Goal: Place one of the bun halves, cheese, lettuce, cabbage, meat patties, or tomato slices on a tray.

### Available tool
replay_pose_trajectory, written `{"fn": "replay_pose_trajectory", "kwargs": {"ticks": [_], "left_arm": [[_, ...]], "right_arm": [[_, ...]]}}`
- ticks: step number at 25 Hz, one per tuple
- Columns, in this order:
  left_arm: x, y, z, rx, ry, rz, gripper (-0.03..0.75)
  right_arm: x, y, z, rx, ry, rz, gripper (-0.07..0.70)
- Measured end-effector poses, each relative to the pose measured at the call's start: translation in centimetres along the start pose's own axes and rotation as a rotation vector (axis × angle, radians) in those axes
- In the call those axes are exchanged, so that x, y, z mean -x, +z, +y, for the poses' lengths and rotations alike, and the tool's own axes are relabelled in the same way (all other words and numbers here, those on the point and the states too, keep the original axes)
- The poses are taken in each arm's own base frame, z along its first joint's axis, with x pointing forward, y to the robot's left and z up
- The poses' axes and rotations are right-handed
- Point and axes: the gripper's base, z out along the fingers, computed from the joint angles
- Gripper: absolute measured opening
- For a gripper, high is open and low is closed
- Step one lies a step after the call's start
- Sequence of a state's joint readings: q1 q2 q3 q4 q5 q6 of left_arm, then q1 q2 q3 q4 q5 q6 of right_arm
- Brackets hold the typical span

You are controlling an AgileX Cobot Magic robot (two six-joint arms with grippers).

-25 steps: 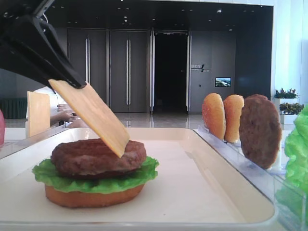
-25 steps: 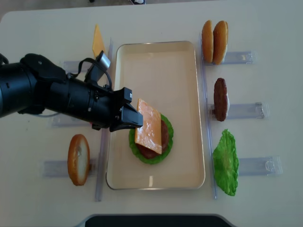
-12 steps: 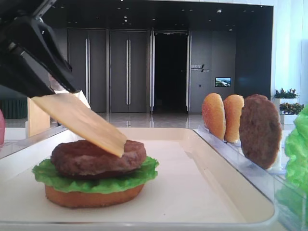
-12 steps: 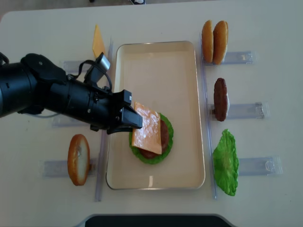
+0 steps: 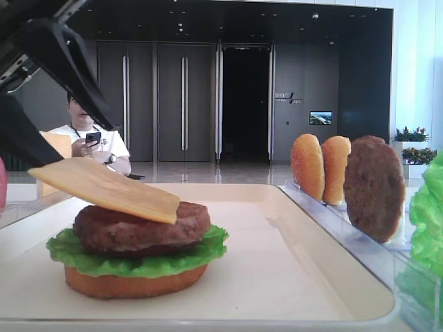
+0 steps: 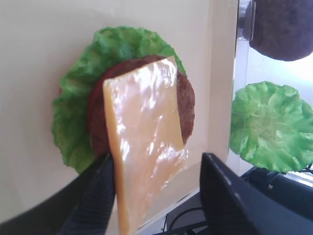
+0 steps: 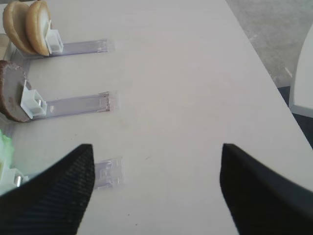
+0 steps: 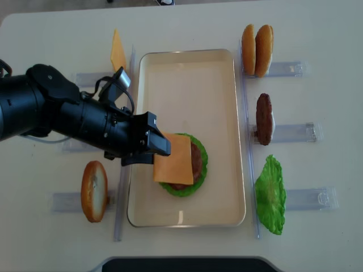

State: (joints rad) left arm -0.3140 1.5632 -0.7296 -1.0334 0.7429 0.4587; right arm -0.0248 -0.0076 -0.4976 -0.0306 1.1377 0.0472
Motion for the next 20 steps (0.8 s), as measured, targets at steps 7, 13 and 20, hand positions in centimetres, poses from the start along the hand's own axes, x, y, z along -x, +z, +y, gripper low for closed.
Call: {"fn": "replay_pose_trajectory", "kwargs": {"ticks": [7, 13, 20], "left_arm": [[0.00, 0.00, 0.06, 0.007, 0.006, 0.000, 0.480], [-0.09, -0.02, 0.56, 0.061, -0.009, 0.009, 0.533], [-0.13, -0.03, 0.77, 0.085, -0.014, 0.014, 0.567]], "right_arm": [[0.00, 0.00, 0.00, 0.000, 0.000, 0.000, 0.537], [0.00, 0.00, 0.00, 0.000, 0.000, 0.000, 0.537], [0.00, 0.00, 0.00, 0.000, 0.000, 0.000, 0.537]]}}
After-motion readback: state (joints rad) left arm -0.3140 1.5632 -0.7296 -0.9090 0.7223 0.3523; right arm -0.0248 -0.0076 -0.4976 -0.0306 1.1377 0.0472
